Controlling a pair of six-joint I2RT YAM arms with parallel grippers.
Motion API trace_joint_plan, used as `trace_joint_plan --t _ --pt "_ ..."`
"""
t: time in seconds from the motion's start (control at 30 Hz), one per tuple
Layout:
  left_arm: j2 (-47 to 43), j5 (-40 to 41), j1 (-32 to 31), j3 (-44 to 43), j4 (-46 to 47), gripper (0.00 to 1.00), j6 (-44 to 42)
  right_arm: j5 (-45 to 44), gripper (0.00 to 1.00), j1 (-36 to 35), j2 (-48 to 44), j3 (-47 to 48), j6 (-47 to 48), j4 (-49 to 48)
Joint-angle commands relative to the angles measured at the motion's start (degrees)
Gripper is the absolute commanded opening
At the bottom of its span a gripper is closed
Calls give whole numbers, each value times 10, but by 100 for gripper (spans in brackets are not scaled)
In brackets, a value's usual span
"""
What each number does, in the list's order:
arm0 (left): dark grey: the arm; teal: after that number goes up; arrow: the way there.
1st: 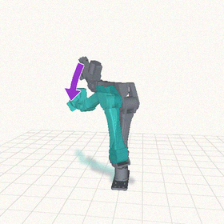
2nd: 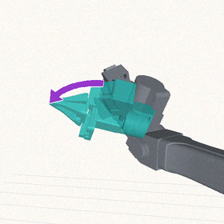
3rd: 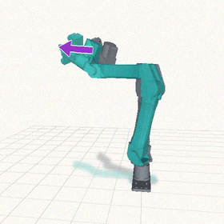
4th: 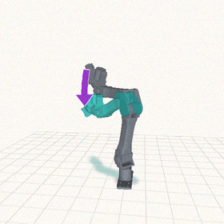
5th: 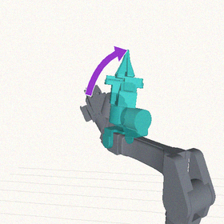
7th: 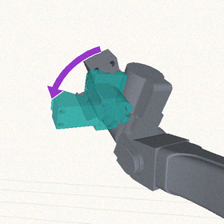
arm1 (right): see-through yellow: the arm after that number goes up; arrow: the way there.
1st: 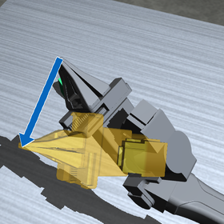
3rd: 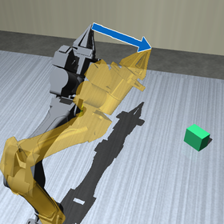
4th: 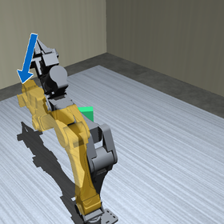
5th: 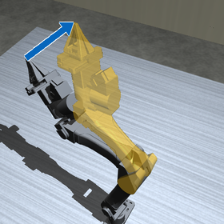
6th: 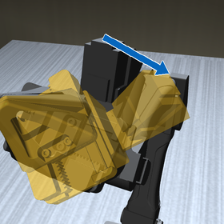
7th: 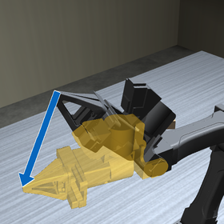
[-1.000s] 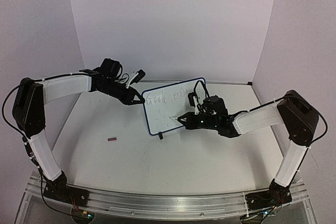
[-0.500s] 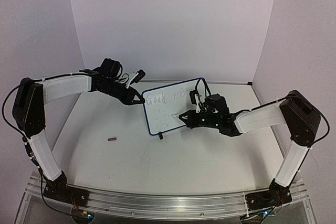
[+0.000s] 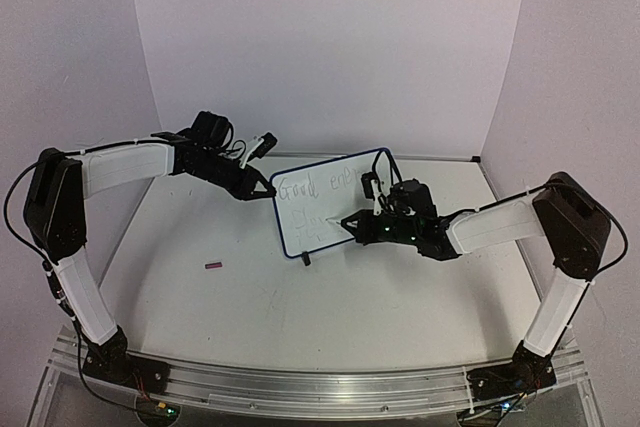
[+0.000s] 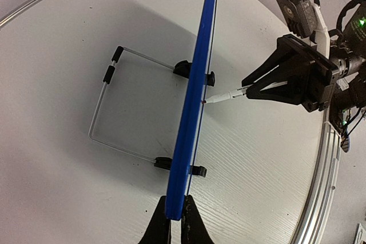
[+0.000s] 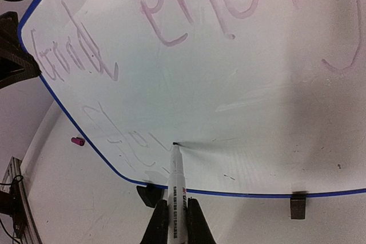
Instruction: Write a sentence on the whiteboard
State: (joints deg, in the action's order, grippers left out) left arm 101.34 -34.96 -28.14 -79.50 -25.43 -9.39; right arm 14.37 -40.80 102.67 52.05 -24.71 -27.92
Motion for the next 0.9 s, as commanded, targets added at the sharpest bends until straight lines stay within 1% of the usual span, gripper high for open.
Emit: trace_joint_plan --t 0.0,0.57,0.87 --pt "35 42 -13 4 -62 0 -25 -26 0 10 12 -1 -3 -4" --pt "35 42 -13 4 -62 0 -25 -32 0 13 15 -8 -7 -4" --pt "35 43 -13 4 -62 0 -27 -36 0 15 -8 1 2 5"
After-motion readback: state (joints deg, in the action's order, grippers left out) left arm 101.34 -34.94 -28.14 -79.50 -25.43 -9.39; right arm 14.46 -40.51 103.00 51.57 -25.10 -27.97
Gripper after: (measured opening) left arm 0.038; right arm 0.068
